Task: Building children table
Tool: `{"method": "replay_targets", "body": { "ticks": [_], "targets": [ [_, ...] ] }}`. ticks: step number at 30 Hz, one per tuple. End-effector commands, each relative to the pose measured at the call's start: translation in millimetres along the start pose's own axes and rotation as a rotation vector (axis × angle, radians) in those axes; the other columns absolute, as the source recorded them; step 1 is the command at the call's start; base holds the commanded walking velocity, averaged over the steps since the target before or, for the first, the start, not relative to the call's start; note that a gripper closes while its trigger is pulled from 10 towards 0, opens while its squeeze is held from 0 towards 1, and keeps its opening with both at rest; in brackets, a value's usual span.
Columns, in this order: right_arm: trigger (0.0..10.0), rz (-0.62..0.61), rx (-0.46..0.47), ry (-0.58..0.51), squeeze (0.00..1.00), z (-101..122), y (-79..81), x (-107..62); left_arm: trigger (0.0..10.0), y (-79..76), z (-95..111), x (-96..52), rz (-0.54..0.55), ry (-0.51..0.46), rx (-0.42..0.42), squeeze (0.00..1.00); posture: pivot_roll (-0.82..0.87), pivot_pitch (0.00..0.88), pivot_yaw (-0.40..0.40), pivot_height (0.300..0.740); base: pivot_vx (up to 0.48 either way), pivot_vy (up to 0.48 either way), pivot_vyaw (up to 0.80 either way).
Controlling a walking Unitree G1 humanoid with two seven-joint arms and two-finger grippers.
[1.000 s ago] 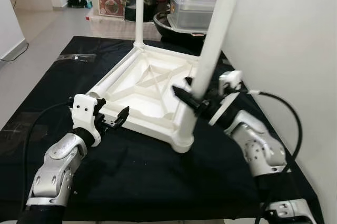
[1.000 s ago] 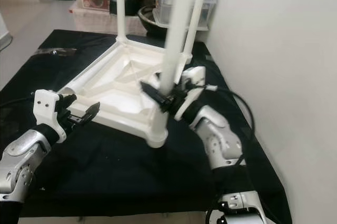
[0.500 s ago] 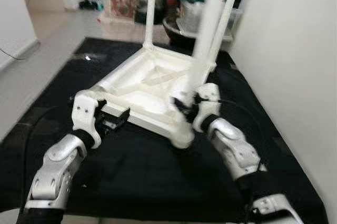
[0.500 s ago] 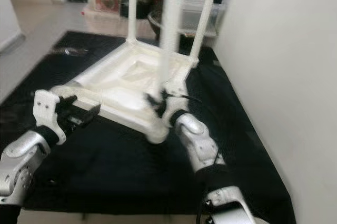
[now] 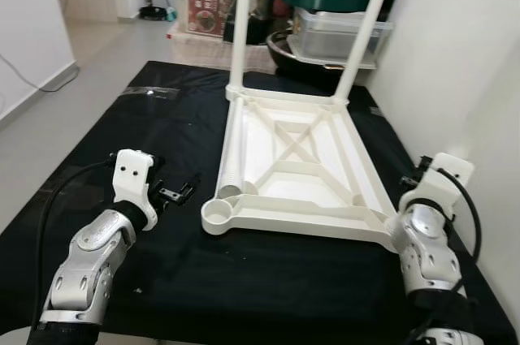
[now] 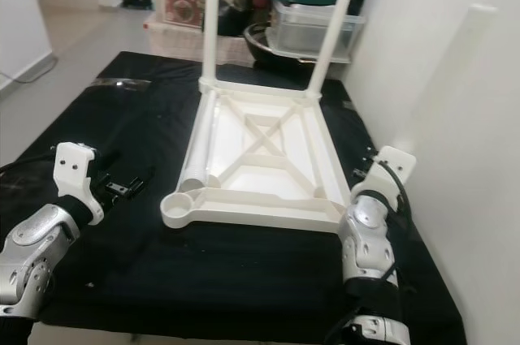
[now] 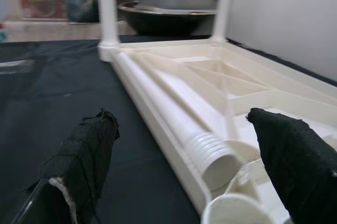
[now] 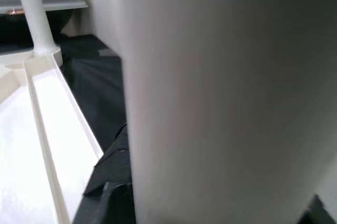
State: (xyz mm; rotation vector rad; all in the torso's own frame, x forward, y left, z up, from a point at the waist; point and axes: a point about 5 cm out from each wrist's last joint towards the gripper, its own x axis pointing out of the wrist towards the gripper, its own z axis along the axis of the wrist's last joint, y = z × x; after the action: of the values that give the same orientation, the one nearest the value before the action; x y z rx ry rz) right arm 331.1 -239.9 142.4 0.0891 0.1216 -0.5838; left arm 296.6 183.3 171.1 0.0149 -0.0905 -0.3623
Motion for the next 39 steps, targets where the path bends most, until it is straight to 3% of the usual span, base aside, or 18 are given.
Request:
{"method": "replay_targets", "body": {
  "ticks": [1,4,5,6,8,11,13,16,24,27,28,29,32,33,34,36,38,39],
  "targets": [
    [10.0,0.085,0.01,0.092,1.0,-11,9.1,2.0,10.0,-2.9,-2,2.1,-0.014,0.013,-0.003,0.0,0.07,0.0,-0.113,0.74,0.0,0.0,0.0],
    [10.0,0.192,0.066,0.04,0.97,7,20.0,6.1,10.0,-1.2,-1,1.1,-0.012,0.013,-0.002,0.0,0.07,0.0,-0.113,0.74,0.0,0.0,0.0],
    [10.0,0.325,0.145,0.022,0.0,19,31.6,4.5,10.0,-0.5,-2,0.4,-0.009,0.015,-0.001,0.0,0.06,0.0,-0.105,0.74,0.0,0.0,0.0],
    [10.0,0.522,0.206,-0.039,0.0,36,45.4,-2.9,10.0,-0.3,-3,0.0,-0.008,0.017,-0.001,0.0,0.06,0.0,-0.105,0.74,0.0,0.0,0.0],
    [10.0,0.707,0.227,-0.107,0.0,52,55.8,-13.2,10.0,-1.1,-3,0.1,-0.011,0.019,0.001,0.0,0.06,0.0,-0.105,0.74,0.0,0.0,0.0],
    [10.0,1.095,0.162,-0.213,0.0,72,68.9,-39.4,10.0,-2.5,-2,3.0,-0.018,0.014,0.004,0.0,0.06,0.0,-0.106,0.74,0.0,0.0,0.0],
    [10.0,1.122,0.154,-0.215,0.0,73,69.6,-41.0,10.0,-2.4,-2,3.4,-0.017,0.013,0.004,0.0,0.06,0.0,-0.106,0.74,0.0,0.0,0.0],
    [10.0,1.36,0.097,-0.229,0.0,70,76.4,-59.0,10.0,-2.0,-1,4.1,-0.016,0.009,0.006,0.0,0.07,0.0,-0.112,0.74,0.0,0.0,0.0],
    [10.0,1.589,0.008,-0.202,0.0,49,89.7,-84.9,10.0,-0.4,-1,0.8,-0.01,0.013,0.009,0.0,0.08,0.0,-0.116,0.74,0.0,0.0,0.0],
    [10.0,1.561,-0.023,-0.191,0.0,43,94.6,-82.4,10.0,0.1,-1,0.4,-0.01,0.015,0.01,0.0,0.09,0.0,-0.112,0.74,0.0,0.0,0.0],
    [6.7,1.512,-0.06,-0.167,0.0,38,98.2,-75.9,10.0,0.3,-1,0.6,-0.011,0.016,0.011,0.0,0.09,0.0,-0.112,0.74,0.0,0.0,0.0],
    [0.0,1.454,-0.08,-0.127,0.0,32,99.7,-68.9,10.0,0.3,0,1.1,-0.013,0.016,0.012,0.0,0.08,0.0,-0.11,0.74,0.0,0.0,0.0],
    [0.0,1.415,-0.092,-0.1,0.0,29,100.3,-64.4,10.0,0.3,0,1.5,-0.014,0.016,0.013,0.0,0.08,0.0,-0.11,0.74,0.0,0.0,0.0],
    [0.0,1.132,-0.162,-0.021,0.0,15,94.3,-39.6,10.0,0.2,0,2.4,-0.017,0.017,0.012,0.0,0.07,0.0,-0.102,0.74,0.0,0.0,0.0],
    [0.0,1.132,-0.162,-0.021,0.0,15,94.3,-39.6,10.0,0.2,0,2.4,-0.017,0.017,0.012,0.0,0.07,0.0,-0.102,0.74,0.0,0.0,0.0],
    [0.0,0.66,-0.202,0.07,0.0,-1,67.5,-2.6,10.0,-1.6,-2,3.3,-0.021,0.02,0.01,0.0,0.06,0.0,-0.098,0.74,0.0,0.0,0.0],
    [0.0,0.559,-0.209,0.091,0.0,-5,59.8,3.8,10.0,-2.1,-2,3.5,-0.023,0.021,0.01,0.0,0.06,0.0,-0.098,0.74,0.0,0.0,0.0],
    [0.0,0.353,-0.157,0.136,0.0,-13,37.4,13.5,10.0,-3.3,-2,3.8,-0.025,0.021,0.008,0.0,0.07,0.0,-0.103,0.74,0.0,0.0,0.0]
  ]
}}
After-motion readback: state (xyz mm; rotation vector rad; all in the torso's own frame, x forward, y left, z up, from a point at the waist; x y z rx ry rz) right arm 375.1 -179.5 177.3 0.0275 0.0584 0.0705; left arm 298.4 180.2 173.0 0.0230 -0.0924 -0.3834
